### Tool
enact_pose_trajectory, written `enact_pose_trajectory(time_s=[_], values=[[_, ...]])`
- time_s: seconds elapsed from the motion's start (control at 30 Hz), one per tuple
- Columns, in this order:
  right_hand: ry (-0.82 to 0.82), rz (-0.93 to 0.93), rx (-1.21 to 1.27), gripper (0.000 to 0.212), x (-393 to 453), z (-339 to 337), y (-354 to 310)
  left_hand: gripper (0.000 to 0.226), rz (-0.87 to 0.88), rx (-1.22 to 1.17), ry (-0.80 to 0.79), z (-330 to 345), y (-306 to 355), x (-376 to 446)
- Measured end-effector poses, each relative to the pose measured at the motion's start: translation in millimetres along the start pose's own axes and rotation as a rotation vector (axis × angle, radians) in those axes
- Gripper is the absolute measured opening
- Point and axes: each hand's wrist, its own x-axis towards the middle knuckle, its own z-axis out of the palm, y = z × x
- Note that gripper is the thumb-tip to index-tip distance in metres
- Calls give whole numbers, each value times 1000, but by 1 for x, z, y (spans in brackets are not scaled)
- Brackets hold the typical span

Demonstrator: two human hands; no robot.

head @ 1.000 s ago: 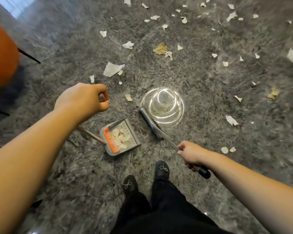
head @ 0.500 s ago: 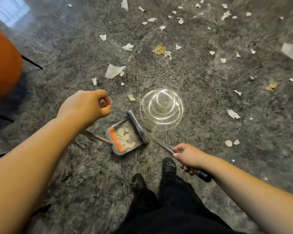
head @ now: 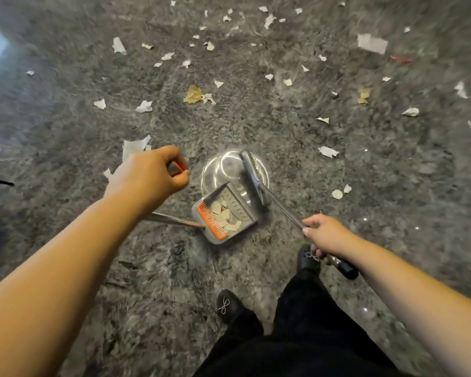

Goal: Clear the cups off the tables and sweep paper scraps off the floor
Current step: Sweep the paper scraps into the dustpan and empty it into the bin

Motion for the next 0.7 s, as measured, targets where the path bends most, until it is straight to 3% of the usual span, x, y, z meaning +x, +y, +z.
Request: enact_pose_trajectory(time_s=[0.37, 0.7], values=[[119, 143, 217, 32, 4, -146, 89, 8, 262, 22, -77, 65, 192, 70], [169, 272, 222, 32, 62, -292, 186, 7, 433, 131, -141, 143, 357, 144]])
